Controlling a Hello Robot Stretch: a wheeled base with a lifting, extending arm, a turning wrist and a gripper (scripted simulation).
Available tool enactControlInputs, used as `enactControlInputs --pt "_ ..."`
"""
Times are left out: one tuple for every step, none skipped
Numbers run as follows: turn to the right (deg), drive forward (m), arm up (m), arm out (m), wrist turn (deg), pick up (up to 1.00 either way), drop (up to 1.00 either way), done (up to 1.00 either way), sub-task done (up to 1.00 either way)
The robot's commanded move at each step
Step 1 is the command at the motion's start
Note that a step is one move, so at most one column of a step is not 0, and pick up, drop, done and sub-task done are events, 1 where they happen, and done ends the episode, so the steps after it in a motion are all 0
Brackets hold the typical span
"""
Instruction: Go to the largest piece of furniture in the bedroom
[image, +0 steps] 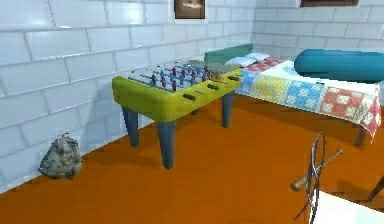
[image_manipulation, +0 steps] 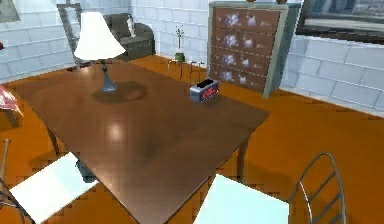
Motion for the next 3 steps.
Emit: enactControlInputs --pt "0.0 0.15 0.0 0.0 0.0 0.0 0.0 0.0 0.0" --pt "6.0 0.0 0.0 0.0 0.0 0.0 0.0 0.0 0.0" --pt "0.0 0.9 0.0 0.0 0.0 0.0 0.0 0.0 0.0"
